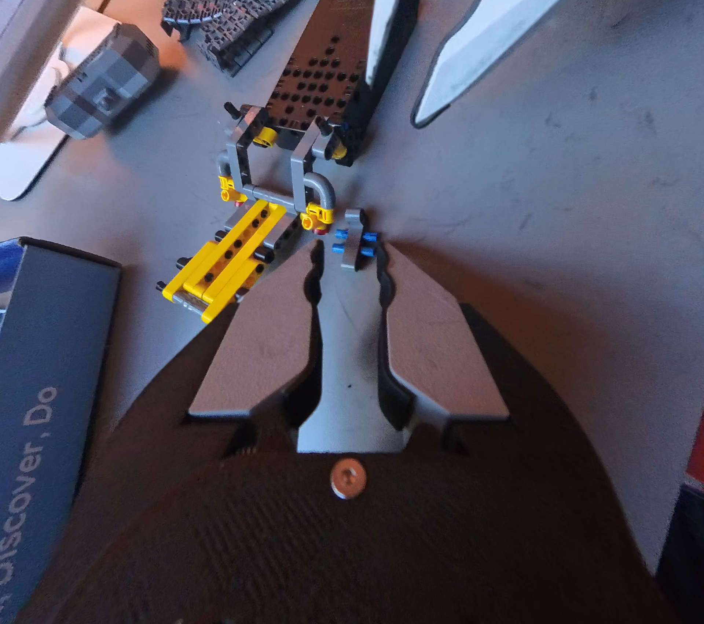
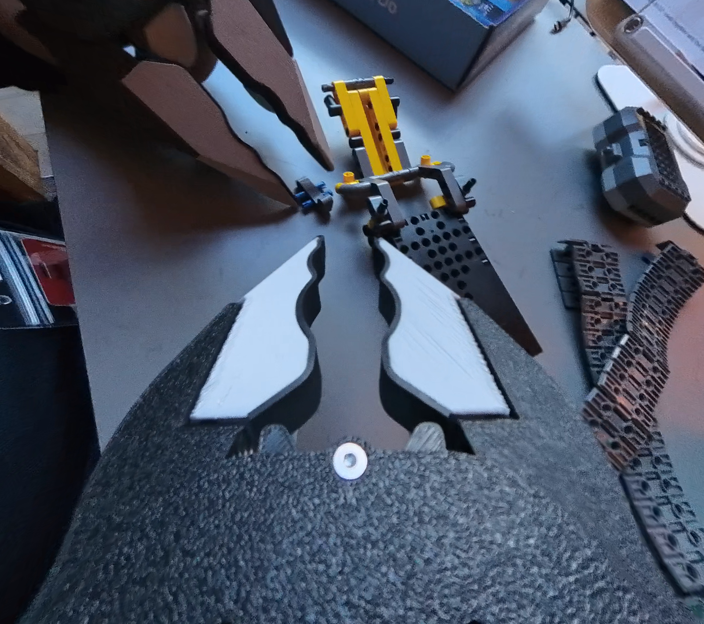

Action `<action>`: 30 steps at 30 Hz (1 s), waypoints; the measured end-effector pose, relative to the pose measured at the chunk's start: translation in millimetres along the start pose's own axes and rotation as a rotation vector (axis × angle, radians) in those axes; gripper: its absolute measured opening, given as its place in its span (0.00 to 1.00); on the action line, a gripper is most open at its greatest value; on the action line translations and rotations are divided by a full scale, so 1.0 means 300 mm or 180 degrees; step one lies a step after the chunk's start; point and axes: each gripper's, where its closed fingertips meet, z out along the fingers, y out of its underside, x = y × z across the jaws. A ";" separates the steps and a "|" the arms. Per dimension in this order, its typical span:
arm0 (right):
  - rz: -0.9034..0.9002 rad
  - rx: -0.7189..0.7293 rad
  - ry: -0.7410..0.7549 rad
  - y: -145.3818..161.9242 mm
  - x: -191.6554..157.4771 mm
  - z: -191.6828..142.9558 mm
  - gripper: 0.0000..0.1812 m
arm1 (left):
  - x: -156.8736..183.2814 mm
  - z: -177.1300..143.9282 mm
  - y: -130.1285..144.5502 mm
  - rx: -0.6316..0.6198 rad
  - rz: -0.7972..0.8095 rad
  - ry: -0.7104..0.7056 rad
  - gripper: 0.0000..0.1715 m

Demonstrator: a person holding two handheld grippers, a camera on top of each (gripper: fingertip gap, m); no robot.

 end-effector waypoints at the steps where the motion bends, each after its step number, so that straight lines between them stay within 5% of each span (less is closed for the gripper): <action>1: -0.0062 -0.0020 0.0014 0.001 -0.008 0.005 0.10 | 0.002 0.001 0.002 -0.0013 -0.0027 0.0033 0.13; 17: -0.0578 -0.0315 -0.0243 0.026 -0.145 0.049 0.14 | 0.117 -0.036 -0.014 0.0208 0.0431 0.0555 0.08; 30: -0.0921 -0.0399 -0.0126 0.045 -0.163 0.082 0.04 | 0.153 -0.053 -0.019 0.0295 0.0556 0.0762 0.09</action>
